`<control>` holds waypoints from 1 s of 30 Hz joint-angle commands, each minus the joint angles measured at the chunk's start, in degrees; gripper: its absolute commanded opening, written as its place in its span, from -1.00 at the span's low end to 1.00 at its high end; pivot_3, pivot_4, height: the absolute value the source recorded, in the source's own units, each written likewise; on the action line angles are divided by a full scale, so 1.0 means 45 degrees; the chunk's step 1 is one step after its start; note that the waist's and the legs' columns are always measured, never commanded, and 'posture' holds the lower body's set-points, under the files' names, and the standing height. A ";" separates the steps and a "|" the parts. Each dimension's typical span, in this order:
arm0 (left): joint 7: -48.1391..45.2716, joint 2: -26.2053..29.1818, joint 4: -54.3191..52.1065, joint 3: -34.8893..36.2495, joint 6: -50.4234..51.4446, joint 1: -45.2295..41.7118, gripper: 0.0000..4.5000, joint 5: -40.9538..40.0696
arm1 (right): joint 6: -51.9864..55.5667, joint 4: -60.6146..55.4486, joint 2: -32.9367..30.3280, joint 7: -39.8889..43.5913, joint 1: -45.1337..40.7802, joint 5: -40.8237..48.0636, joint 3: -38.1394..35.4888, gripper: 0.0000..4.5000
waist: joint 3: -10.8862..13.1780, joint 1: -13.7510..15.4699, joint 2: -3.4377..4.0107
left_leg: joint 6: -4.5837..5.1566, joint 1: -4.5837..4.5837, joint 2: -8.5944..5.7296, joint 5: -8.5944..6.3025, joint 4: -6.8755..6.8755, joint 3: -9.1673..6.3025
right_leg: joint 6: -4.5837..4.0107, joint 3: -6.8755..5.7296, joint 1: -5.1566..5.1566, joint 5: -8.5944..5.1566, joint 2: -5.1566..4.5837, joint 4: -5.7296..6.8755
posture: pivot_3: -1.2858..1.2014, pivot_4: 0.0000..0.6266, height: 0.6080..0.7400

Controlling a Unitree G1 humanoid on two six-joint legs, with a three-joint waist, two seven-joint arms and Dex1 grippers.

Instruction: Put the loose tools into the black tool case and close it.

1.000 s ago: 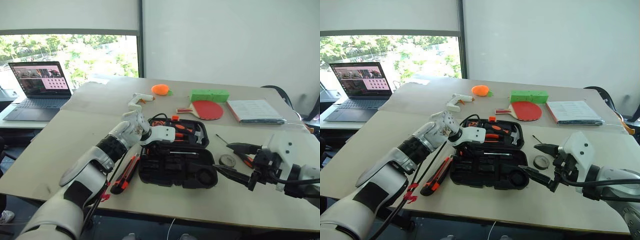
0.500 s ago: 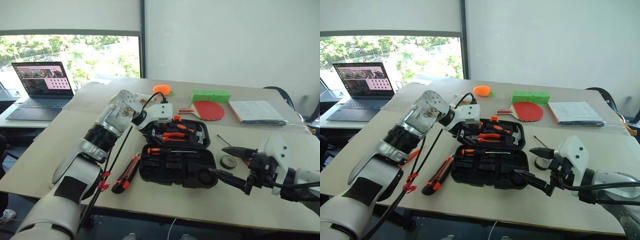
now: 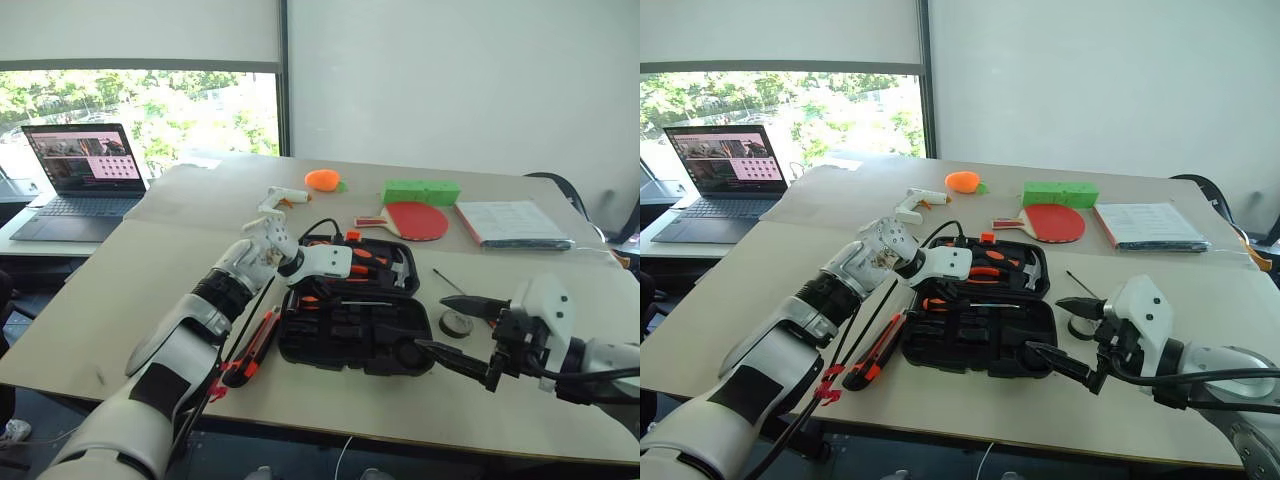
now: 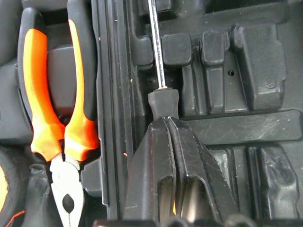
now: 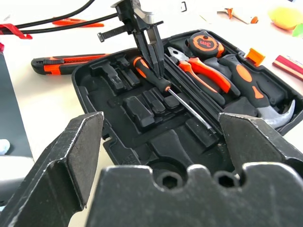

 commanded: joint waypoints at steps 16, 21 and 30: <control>0.1048 -0.1127 0.1534 0.0595 -0.1680 -0.0217 -0.95 0.0533 | -0.0540 -0.0151 0.0351 -0.0182 0.0810 -0.0447 -0.0618 1.00 | -0.0044 0.0085 0.0071 | 0.0000 0.0168 -0.0003 -0.0002 0.0004 0.0058 | 0.0013 -0.0004 0.0204 -0.0004 -0.0001 -0.0027 | 0.03 -0.52 0.94; 0.0788 -0.1021 0.0091 0.4315 0.1013 -0.0261 -0.95 -0.3032 | -0.0483 0.0485 0.0517 -0.0555 0.1994 -0.1298 -0.1860 1.00 | -0.0043 0.0087 0.0070 | 0.0001 0.0085 0.0001 -0.0002 0.0007 0.0040 | 0.0014 -0.0007 0.0124 -0.0004 -0.0001 -0.0024 | 0.03 -0.52 0.94; -0.3197 0.2817 -0.3728 0.5501 0.4719 0.0442 0.24 -0.7101 | -0.0979 0.3816 -0.0397 0.1434 0.3767 -0.2424 -0.5436 1.00 | -0.0057 -0.0178 0.0121 | 0.0000 0.0015 0.0001 0.0000 -0.0030 0.0010 | 0.0002 0.0013 0.0004 -0.0005 0.0002 0.0000 | 0.03 -0.52 0.94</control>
